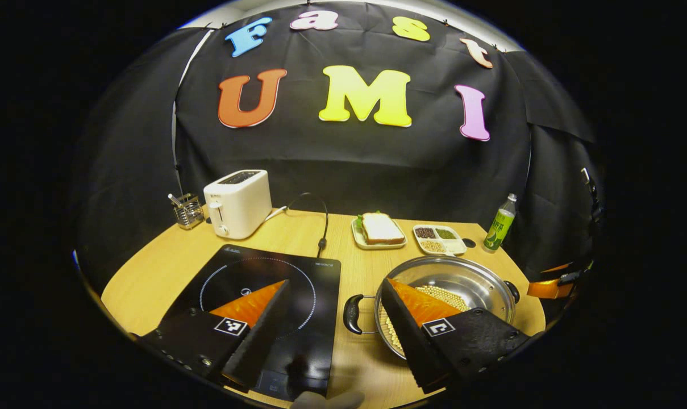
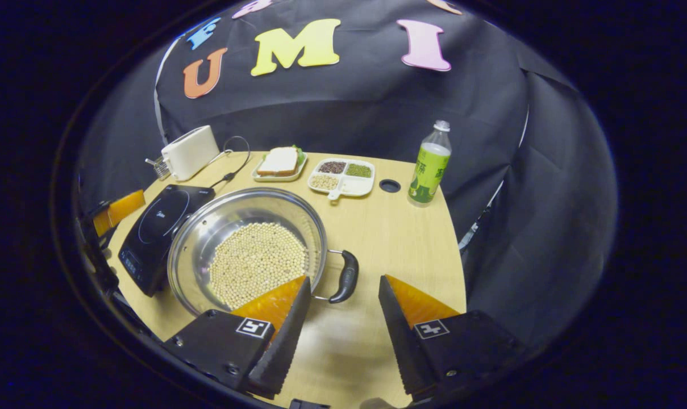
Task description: First push the handle of the pot to place it horizontally, then grasp the pot with both hands and set it on the induction cooktop.
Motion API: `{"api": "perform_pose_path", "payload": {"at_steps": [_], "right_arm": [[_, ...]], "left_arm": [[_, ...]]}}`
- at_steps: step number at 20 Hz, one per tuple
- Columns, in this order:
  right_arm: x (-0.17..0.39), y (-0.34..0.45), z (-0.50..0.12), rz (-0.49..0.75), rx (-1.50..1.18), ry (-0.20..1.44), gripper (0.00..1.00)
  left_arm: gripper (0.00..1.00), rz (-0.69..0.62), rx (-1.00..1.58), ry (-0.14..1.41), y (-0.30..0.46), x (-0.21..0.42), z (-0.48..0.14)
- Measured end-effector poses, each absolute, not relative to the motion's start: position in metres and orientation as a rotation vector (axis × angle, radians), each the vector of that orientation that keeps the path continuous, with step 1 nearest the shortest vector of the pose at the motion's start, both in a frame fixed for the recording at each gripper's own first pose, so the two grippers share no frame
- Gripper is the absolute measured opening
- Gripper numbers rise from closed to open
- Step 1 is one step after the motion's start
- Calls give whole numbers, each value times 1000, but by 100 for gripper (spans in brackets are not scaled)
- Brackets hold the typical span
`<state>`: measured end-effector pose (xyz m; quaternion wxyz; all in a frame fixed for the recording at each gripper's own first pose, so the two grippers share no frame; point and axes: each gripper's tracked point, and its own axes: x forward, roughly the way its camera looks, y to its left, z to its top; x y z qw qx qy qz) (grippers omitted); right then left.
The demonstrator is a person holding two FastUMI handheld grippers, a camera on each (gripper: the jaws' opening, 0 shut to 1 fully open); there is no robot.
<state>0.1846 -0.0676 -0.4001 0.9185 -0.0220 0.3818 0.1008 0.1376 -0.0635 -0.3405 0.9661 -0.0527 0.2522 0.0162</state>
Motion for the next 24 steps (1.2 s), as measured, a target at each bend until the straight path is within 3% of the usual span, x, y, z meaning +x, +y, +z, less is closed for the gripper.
{"api": "perform_pose_path", "payload": {"at_steps": [12, 24], "right_arm": [[213, -49, -438, 214, -25, 864, 79], [218, -50, -458, 205, -32, 927, 79]], "left_arm": [[96, -19, -153, 684, -98, 158, -413], [93, -44, -126, 782, -119, 166, -434]]}}
